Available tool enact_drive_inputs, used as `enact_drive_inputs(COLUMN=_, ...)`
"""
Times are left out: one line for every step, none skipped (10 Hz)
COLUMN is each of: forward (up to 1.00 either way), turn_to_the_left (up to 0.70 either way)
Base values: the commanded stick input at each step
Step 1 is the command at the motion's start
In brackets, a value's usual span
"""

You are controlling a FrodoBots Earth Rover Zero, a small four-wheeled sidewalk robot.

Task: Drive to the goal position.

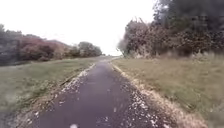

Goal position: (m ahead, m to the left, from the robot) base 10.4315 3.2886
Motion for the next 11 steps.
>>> enact_drive_inputs(forward=0.85, turn_to_the_left=0.0)
enact_drive_inputs(forward=0.85, turn_to_the_left=0.0)
enact_drive_inputs(forward=0.85, turn_to_the_left=0.0)
enact_drive_inputs(forward=0.85, turn_to_the_left=0.18)
enact_drive_inputs(forward=0.85, turn_to_the_left=0.32)
enact_drive_inputs(forward=0.85, turn_to_the_left=0.25)
enact_drive_inputs(forward=0.85, turn_to_the_left=0.17)
enact_drive_inputs(forward=0.85, turn_to_the_left=0.11)
enact_drive_inputs(forward=0.85, turn_to_the_left=0.08)
enact_drive_inputs(forward=0.85, turn_to_the_left=0.05)
enact_drive_inputs(forward=0.85, turn_to_the_left=0.02)
